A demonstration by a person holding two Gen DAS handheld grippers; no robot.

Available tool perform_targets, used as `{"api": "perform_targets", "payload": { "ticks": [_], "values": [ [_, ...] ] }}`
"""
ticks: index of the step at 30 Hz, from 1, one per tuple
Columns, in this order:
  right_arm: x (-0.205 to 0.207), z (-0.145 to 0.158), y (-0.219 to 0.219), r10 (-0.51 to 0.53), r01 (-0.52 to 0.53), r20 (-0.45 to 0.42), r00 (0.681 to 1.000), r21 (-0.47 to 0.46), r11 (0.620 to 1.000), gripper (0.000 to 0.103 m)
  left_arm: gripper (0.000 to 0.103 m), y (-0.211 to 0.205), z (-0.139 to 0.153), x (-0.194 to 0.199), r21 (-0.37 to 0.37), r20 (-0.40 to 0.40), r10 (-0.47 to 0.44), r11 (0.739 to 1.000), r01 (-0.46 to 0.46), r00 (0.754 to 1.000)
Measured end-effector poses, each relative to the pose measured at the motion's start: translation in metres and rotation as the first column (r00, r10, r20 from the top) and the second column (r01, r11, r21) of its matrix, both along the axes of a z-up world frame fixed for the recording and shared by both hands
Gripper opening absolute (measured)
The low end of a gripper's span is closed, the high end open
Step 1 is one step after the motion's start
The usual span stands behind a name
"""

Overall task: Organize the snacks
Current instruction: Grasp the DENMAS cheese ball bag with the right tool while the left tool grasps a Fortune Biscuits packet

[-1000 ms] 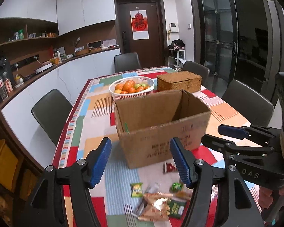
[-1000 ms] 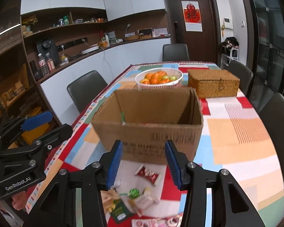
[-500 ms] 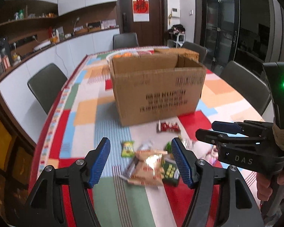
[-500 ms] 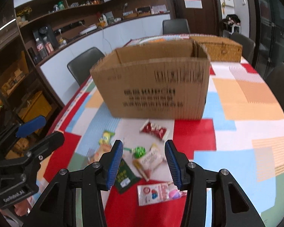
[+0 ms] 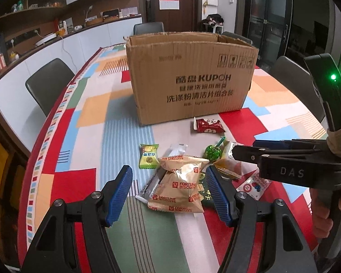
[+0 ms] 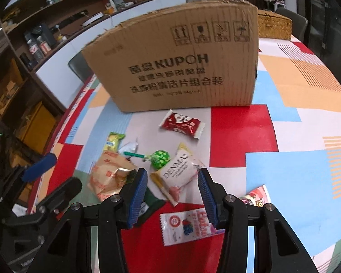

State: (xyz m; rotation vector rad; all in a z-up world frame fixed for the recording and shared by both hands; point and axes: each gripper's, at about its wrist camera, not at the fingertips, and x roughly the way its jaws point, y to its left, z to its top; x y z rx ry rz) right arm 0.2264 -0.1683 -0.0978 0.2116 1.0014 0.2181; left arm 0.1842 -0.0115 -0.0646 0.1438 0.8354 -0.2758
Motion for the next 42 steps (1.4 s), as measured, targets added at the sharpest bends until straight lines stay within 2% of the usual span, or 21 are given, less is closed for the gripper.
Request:
{"api": "perform_targets", "payload": {
  "ticks": [9, 21, 24, 28, 32, 42],
  "values": [
    [0.014, -0.013, -0.004, -0.026, 0.028, -0.047, 0.999, 0.047, 0.998, 0.047, 0.066, -0.007, -0.017, 0.014, 0.002, -0.038, -0.008, 1.000, 0.008, 0.999],
    [0.035, -0.030, 0.009, -0.014, 0.014, -0.098, 0.995, 0.002, 1.000, 0.047, 0.065, -0.008, -0.030, 0.026, -0.033, -0.090, -0.002, 0.999, -0.001, 0.996],
    [0.036, -0.034, 0.012, -0.009, 0.006, -0.103, 0.995, -0.024, 1.000, 0.047, 0.057, -0.007, -0.032, 0.029, -0.048, -0.105, 0.001, 0.999, -0.006, 0.994],
    [0.033, -0.036, 0.016, 0.004, -0.008, -0.104, 0.995, -0.045, 0.999, 0.035, 0.049, -0.008, -0.037, 0.032, -0.070, -0.130, -0.007, 0.998, -0.002, 0.991],
    [0.029, -0.033, 0.018, 0.020, -0.026, -0.090, 0.996, -0.060, 0.998, 0.032, 0.040, -0.010, -0.038, 0.032, -0.075, -0.139, -0.008, 0.997, -0.003, 0.990],
    [0.017, -0.019, 0.016, 0.033, -0.035, -0.035, 0.999, -0.070, 0.997, 0.032, 0.037, -0.007, -0.027, 0.023, -0.099, -0.134, 0.018, 0.995, -0.032, 0.991]
  ]
}}
